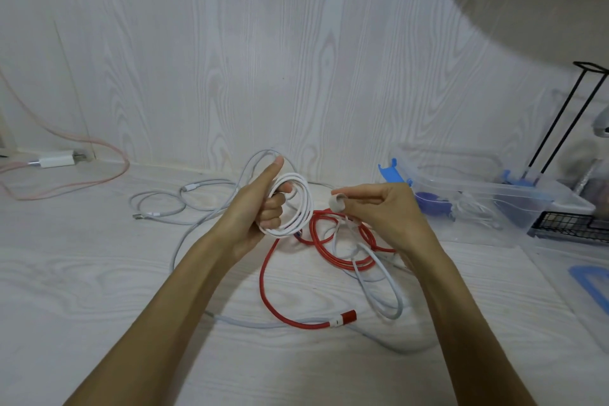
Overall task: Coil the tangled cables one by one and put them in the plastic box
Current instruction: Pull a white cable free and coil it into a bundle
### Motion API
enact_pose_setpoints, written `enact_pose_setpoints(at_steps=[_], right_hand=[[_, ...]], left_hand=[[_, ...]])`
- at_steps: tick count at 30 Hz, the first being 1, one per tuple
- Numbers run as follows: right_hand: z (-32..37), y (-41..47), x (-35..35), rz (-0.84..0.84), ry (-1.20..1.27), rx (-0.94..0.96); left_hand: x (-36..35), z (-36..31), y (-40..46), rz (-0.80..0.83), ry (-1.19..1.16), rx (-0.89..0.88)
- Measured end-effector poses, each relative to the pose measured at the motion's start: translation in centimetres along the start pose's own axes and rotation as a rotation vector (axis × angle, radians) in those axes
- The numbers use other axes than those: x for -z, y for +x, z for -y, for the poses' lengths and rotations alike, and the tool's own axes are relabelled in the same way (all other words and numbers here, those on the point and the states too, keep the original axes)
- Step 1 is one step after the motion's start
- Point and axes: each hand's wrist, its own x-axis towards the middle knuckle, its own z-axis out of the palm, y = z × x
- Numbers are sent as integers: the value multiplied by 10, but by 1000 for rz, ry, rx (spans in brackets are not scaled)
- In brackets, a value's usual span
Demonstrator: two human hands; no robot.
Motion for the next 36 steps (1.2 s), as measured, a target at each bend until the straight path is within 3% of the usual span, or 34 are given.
enact_pose_setpoints(at_steps=[6,10,15,22,26,36], right_hand=[[1,-3,-11,13,-238,48],[1,-5,-22,-76,-330,183],[4,-8,-25,-102,-296,248],[8,-4,-4,299,15,-140],[5,-4,-4,429,122,-208],[4,-4,-5,478,215,-218]], left_hand=[[-4,-4,-8,348,-186,142],[-11,-3,-11,470,-210,195],[-8,-3,-11,504,-162,214],[-2,-7,-12,479,-119,217],[0,-7,-13,504,-124,222],[0,-11,-14,517,-183,239]])
